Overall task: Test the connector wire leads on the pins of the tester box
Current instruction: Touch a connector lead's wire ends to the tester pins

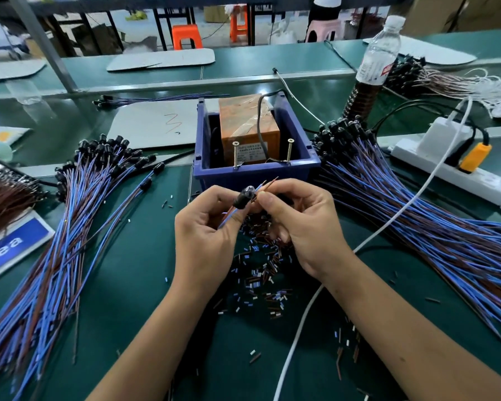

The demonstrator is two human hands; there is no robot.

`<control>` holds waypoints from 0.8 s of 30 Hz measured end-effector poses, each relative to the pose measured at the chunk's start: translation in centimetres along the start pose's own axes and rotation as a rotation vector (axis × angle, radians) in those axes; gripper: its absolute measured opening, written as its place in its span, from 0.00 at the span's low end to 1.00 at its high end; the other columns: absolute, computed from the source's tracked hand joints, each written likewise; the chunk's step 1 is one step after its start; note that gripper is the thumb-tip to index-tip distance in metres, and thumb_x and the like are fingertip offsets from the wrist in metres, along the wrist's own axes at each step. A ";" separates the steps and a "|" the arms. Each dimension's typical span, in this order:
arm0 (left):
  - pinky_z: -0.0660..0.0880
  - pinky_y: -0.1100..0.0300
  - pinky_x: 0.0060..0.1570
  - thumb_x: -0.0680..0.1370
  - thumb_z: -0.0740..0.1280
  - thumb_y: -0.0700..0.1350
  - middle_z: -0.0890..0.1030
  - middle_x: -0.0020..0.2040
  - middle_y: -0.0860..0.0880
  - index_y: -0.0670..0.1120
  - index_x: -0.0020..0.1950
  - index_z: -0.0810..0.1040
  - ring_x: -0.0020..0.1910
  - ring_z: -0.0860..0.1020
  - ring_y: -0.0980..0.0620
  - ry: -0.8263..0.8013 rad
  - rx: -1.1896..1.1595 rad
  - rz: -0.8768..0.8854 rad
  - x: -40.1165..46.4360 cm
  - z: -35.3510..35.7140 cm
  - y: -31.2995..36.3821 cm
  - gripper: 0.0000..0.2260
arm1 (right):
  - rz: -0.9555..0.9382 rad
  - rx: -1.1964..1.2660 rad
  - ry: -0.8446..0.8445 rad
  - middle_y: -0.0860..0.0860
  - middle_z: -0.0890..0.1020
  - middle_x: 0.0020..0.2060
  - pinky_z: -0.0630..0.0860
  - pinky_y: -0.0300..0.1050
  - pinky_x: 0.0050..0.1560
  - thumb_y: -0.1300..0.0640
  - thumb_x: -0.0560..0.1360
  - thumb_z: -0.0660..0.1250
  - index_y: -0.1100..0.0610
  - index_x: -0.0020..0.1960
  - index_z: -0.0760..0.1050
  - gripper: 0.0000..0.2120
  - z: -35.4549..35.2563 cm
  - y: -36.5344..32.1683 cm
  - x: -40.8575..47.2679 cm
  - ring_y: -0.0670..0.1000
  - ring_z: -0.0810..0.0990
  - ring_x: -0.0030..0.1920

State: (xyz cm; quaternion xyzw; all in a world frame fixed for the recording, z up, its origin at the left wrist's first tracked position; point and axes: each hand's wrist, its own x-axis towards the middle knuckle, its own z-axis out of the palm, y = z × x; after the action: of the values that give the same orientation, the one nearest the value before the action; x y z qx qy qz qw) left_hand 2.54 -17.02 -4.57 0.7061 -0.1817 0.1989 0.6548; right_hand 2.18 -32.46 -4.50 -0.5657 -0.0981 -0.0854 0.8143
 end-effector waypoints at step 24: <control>0.76 0.62 0.40 0.81 0.69 0.36 0.82 0.34 0.50 0.47 0.52 0.84 0.34 0.81 0.47 0.365 0.053 0.039 1.2 0.1 -0.4 0.07 | -0.543 -0.748 0.480 0.49 0.86 0.39 0.80 0.37 0.40 0.60 0.82 0.69 0.60 0.57 0.86 0.08 -1.3 -0.7 0.8 0.43 0.86 0.39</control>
State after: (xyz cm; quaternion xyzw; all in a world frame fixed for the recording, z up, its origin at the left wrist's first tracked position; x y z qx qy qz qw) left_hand 3.77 -17.11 -4.26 0.6717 -0.0680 0.3411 0.6541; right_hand 2.83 -33.99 -4.11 -0.7365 -0.0146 -0.4501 0.5047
